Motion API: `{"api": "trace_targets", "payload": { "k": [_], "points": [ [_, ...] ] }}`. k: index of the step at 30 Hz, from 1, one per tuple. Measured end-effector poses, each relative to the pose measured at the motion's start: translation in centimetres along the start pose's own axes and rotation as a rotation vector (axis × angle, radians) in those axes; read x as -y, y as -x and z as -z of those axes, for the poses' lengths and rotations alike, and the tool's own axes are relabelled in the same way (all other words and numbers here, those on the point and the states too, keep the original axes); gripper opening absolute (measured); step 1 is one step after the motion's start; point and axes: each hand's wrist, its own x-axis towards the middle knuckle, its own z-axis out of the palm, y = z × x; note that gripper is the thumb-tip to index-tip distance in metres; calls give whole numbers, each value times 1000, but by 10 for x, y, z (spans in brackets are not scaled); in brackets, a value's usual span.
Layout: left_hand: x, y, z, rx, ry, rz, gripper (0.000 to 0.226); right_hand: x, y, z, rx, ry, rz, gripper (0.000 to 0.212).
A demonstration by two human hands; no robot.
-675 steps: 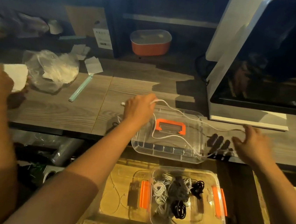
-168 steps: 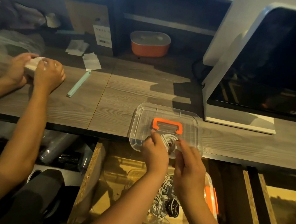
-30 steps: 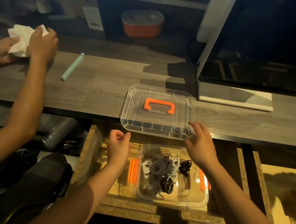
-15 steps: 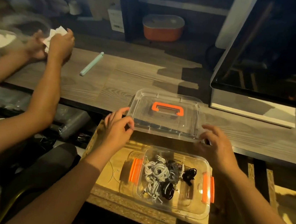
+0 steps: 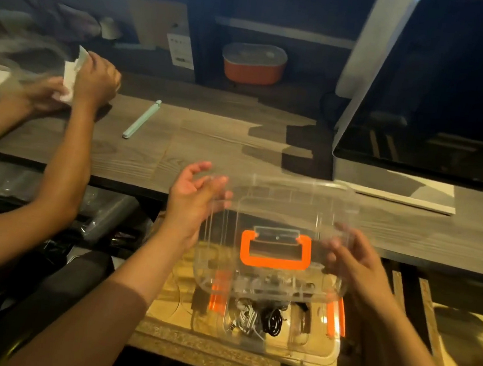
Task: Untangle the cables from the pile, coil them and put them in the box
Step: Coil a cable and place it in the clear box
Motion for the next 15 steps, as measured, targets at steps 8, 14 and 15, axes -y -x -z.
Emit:
{"api": "trace_targets", "payload": {
  "k": [8,14,15],
  "points": [
    [107,30,51,72,-502,233,68,-76,37,-4,-163,-20,-201,67],
    [143,52,59,155,-690,327,61,-108,55,3,-260,71,-317,27],
    [146,55,58,168,-709,328,61,-112,58,4,-263,113,-347,29]
  ]
}}
